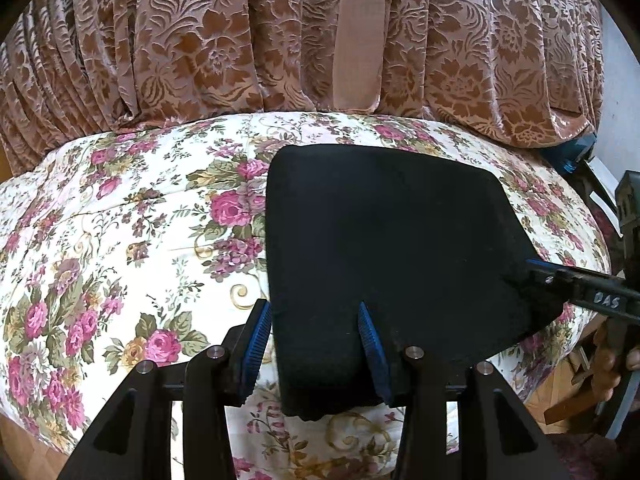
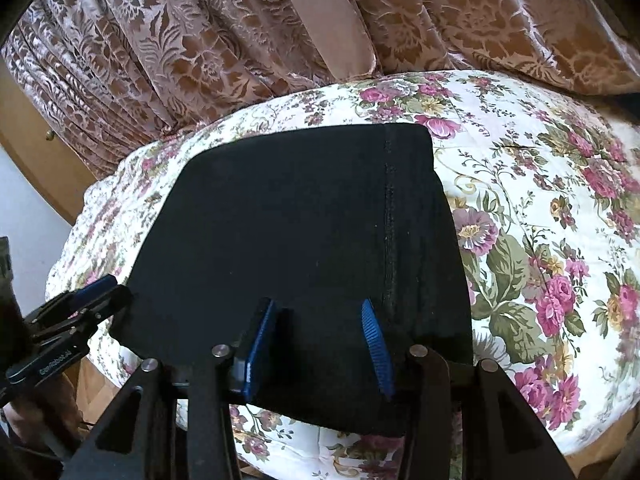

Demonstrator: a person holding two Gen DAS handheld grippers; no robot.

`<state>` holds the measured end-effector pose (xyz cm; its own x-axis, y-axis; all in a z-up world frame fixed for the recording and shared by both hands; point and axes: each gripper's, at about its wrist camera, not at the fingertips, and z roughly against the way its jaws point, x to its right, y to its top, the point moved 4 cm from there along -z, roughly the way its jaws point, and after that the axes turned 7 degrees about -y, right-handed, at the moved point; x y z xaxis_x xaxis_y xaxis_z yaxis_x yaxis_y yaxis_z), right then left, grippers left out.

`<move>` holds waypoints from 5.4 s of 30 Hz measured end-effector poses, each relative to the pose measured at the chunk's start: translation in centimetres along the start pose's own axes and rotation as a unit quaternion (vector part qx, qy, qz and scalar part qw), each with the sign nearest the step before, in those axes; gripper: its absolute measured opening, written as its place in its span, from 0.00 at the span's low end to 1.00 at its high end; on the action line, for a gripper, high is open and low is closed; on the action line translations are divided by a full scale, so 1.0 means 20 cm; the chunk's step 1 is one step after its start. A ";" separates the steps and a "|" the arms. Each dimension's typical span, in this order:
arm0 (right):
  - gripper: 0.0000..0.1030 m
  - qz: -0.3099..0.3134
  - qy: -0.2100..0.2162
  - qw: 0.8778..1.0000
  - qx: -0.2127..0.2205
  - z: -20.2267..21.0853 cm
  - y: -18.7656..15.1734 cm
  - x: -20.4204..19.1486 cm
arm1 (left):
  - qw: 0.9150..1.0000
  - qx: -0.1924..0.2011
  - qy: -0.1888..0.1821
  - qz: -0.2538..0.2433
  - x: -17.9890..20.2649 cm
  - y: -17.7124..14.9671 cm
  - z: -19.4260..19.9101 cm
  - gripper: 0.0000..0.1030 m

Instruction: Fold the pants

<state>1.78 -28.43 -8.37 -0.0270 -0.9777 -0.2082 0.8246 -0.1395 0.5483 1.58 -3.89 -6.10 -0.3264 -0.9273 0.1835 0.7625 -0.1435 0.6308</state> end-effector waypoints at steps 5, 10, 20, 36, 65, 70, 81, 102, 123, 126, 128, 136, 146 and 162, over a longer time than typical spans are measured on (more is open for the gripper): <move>0.55 -0.027 0.029 0.999 0.019 0.06 0.03 0.05 | 1.000 0.000 0.007 0.001 -0.06 0.02 0.00 0.47; 0.76 -0.071 0.037 0.996 0.036 0.08 0.06 0.15 | 1.000 -0.003 -0.017 0.005 -0.13 0.03 -0.01 0.53; 0.83 -0.132 0.081 0.987 -0.048 -0.20 0.10 0.37 | 0.981 -0.042 -0.154 0.107 -0.34 0.16 -0.25 0.69; 0.48 -0.092 0.155 0.981 -0.073 -0.32 0.15 0.34 | 0.931 -0.065 -0.318 0.167 -0.24 0.21 -0.46 0.37; 0.45 -0.024 0.133 0.989 -0.055 -0.95 1.05 -0.05 | 0.979 -0.051 -0.147 0.128 -0.87 0.94 -1.02 0.49; 0.50 -0.067 0.172 0.981 -0.054 -1.06 0.98 0.03 | 0.968 -0.031 -0.184 0.167 -0.93 0.89 -1.02 0.50; 0.69 -0.063 0.132 0.988 -0.056 -0.95 0.98 0.07 | 0.982 0.016 -0.067 0.176 -0.96 0.89 -0.72 0.48; 0.38 0.063 -0.036 0.997 0.030 -0.58 0.82 -0.14 | 0.992 0.070 0.082 0.071 -0.56 0.64 -0.35 0.47; 0.69 0.022 -0.074 0.993 0.094 -0.17 0.43 -0.42 | 0.988 0.102 0.094 0.071 -0.31 0.31 0.04 0.49; 0.69 0.022 -0.085 0.991 0.097 -0.14 0.37 -0.43 | 0.987 0.107 0.103 0.064 -0.29 0.27 0.07 0.49; 0.69 0.022 -0.090 0.990 0.102 -0.11 0.34 -0.44 | 0.986 0.110 0.112 0.061 -0.28 0.25 0.09 0.50; 0.73 0.039 -0.114 0.984 0.131 -0.01 0.28 -0.51 | 0.984 0.114 0.120 0.061 -0.25 0.19 0.14 0.62; 0.77 0.037 -0.105 0.984 0.138 0.04 0.25 -0.54 | 0.984 0.131 0.108 0.054 -0.18 0.16 0.20 0.76; 0.79 0.031 -0.108 0.985 0.131 0.03 0.20 -0.51 | 0.980 0.122 0.146 0.057 -0.21 0.15 0.20 0.76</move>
<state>4.97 -19.05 -3.63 -0.1240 -0.9923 -0.0049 0.6558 -0.0857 0.7501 2.95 0.86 -2.00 -0.0466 -0.9970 0.0618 0.6170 0.0199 0.7867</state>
